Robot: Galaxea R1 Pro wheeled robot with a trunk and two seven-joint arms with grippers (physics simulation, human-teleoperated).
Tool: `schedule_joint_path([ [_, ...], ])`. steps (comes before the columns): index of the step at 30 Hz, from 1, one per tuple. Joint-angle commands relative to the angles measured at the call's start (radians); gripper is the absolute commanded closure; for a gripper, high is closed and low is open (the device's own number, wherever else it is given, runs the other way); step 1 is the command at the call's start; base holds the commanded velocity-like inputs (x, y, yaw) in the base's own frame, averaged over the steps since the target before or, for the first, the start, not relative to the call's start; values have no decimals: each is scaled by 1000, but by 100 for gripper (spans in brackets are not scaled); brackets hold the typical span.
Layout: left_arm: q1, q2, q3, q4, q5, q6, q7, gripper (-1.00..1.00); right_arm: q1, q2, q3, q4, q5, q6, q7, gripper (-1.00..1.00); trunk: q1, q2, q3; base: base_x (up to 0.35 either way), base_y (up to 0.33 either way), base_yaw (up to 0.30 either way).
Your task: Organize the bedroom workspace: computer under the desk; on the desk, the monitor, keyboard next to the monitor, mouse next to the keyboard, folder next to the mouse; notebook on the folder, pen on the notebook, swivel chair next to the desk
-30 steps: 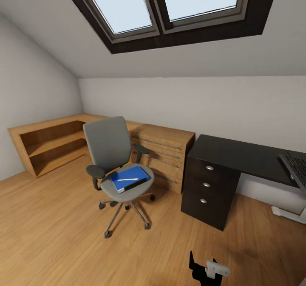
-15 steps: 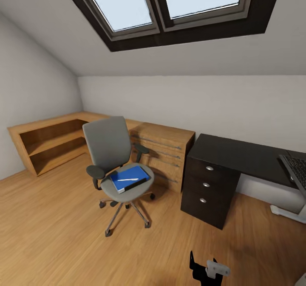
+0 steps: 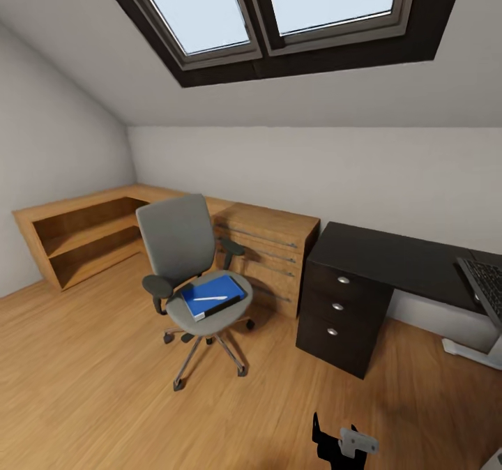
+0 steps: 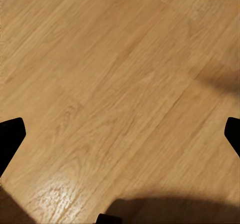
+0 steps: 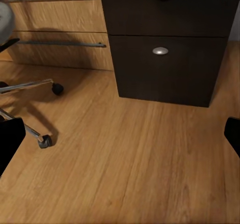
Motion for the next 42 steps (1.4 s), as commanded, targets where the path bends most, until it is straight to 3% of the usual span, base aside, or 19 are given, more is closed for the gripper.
schedule_joint_path([
  [1, -1, 0, -8, 1, 10, -4, 5, -100, -1, 1, 0, 2, -6, -4, 2, -100, -4, 7, 2, 0, 0, 0],
  [10, -1, 0, -8, 1, 10, -4, 5, -100, -1, 2, -1, 2, -6, -7, 1, -100, -39, 70, 30, 0, 0, 0],
  [24, -1, 1, -8, 8, 10, -3, -2, -100, -1, 2, 0, 2, -2, -7, 6, -100, -92, 168, 89, 272, 0, -144],
  [36, -1, -10, -5, 16, 13, -5, 0, -100, -1, 0, 1, 0, 92, -9, 2, -100, -138, 252, 141, 29, 0, -171],
  [42, -1, -10, -4, 16, 14, -6, 1, -100, -1, -1, 1, -1, 111, -10, -1, -100, -161, 294, 168, 2, 0, -172],
])
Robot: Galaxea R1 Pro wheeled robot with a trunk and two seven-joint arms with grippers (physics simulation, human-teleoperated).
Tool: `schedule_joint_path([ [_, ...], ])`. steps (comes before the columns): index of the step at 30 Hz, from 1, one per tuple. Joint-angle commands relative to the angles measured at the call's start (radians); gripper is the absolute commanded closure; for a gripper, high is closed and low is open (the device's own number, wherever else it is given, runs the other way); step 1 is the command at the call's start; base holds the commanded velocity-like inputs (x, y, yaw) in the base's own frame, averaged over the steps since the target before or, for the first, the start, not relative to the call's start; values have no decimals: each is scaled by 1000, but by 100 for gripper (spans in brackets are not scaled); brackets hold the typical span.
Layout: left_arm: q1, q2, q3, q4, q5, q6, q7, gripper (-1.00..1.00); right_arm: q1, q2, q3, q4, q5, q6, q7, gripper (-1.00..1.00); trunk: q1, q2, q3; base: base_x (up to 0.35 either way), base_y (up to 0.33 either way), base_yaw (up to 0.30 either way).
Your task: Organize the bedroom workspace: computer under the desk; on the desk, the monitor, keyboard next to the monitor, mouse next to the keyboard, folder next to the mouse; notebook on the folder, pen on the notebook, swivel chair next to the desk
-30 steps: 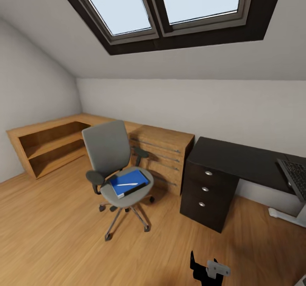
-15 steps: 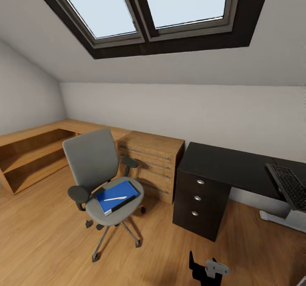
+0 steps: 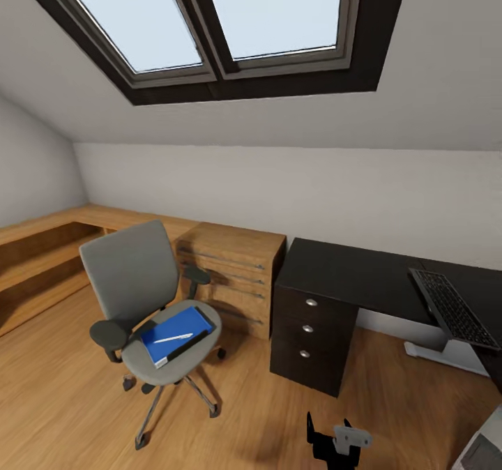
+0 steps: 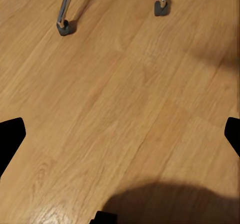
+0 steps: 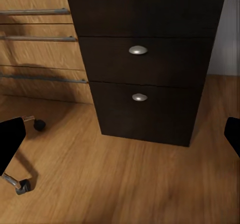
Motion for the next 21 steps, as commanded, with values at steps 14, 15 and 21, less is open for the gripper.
schedule_joint_path([
  [14, -1, 5, -3, 0, 10, -95, 12, -100, -1, -1, -2, 1, 15, -8, -5, -100, -54, 98, 61, 0, 0, -172],
  [15, -1, 5, -3, 0, 10, -96, 12, -100, -1, -2, -2, 1, 15, -9, -5, -100, -54, 98, 62, 0, 0, -172],
  [21, -1, 5, -4, 0, 9, -101, 12, -100, -1, -2, -2, 1, 15, -16, -5, -100, -54, 98, 70, 0, 0, -172],
])
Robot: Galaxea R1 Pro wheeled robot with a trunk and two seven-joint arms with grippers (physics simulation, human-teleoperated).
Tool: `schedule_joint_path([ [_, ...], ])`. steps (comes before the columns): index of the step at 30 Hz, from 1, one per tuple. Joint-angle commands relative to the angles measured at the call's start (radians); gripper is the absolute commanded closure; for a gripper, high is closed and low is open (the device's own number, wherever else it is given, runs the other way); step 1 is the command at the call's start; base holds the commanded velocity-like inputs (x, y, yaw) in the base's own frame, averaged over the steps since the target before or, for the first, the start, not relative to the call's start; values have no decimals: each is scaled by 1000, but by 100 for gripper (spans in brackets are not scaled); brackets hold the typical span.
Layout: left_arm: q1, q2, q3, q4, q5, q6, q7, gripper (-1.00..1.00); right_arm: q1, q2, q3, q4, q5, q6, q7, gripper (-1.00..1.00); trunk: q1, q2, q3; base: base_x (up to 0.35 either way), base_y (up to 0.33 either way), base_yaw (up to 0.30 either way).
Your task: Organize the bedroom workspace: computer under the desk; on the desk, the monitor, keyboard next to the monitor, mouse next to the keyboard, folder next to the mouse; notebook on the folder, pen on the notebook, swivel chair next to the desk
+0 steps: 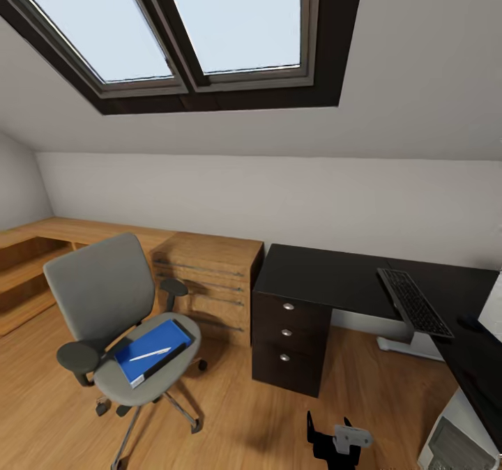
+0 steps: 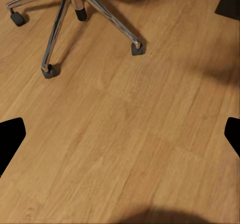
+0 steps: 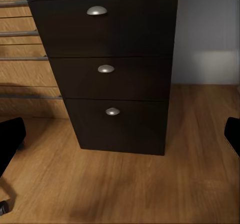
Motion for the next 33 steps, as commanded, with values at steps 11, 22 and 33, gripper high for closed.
schedule_joint_path([
  [11, -1, 3, -7, 0, 9, -21, 4, -100, 0, 0, -1, 2, 5, -5, -5, -100, 0, -1, 13, 0, 2, -172],
  [22, -1, 3, -7, 0, 9, -24, 3, -100, 4, 1, -1, 2, 23, -5, -5, -100, 0, -1, 28, 59, 188, -172],
  [33, -1, 3, -7, 0, 9, -23, 3, -100, 5, 1, -1, 3, 29, -3, -4, -100, 0, -1, 42, 170, 274, -172],
])
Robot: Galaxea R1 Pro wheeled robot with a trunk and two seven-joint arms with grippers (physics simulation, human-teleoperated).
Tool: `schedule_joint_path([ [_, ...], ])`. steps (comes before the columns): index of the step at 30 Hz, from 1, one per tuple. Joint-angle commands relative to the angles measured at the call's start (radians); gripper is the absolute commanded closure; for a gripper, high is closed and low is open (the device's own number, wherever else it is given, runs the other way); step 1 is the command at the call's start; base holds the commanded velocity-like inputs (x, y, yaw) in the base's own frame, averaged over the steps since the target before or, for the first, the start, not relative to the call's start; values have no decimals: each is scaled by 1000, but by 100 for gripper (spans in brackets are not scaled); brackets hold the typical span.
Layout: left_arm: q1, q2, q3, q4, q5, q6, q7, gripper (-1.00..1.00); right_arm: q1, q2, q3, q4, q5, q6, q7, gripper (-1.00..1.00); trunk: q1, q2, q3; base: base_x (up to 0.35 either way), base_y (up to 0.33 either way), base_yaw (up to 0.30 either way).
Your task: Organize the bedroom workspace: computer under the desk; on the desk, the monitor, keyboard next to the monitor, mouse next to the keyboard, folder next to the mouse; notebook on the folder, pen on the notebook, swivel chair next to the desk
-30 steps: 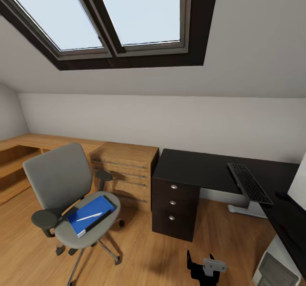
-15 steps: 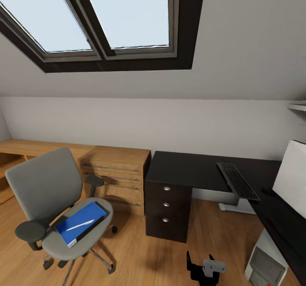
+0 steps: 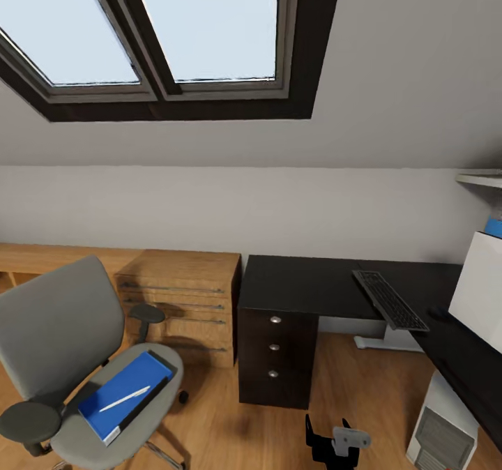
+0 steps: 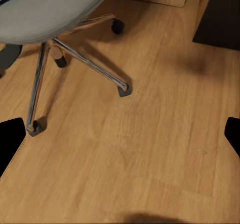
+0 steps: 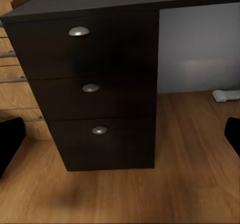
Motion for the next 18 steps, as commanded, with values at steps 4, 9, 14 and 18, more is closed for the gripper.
schedule_joint_path([
  [4, -1, 0, -7, 0, 10, -4, 3, -100, -1, 0, -4, 1, 8, -3, -6, -100, 1, -1, 3, 232, 256, -194],
  [9, -1, 0, -7, 1, 11, -3, 3, -100, -1, 1, -3, 2, 11, 0, -6, -100, 1, -1, 8, 238, 215, -212],
  [14, -1, -1, -8, 3, 10, -3, 3, -100, -1, 3, -2, 3, 10, 3, -8, -100, 1, -1, 9, 108, 48, -71],
  [18, -1, 0, -8, 3, 10, -3, 3, -100, -1, 3, -2, 3, 9, 3, -8, -100, 1, -1, 9, 24, 11, -16],
])
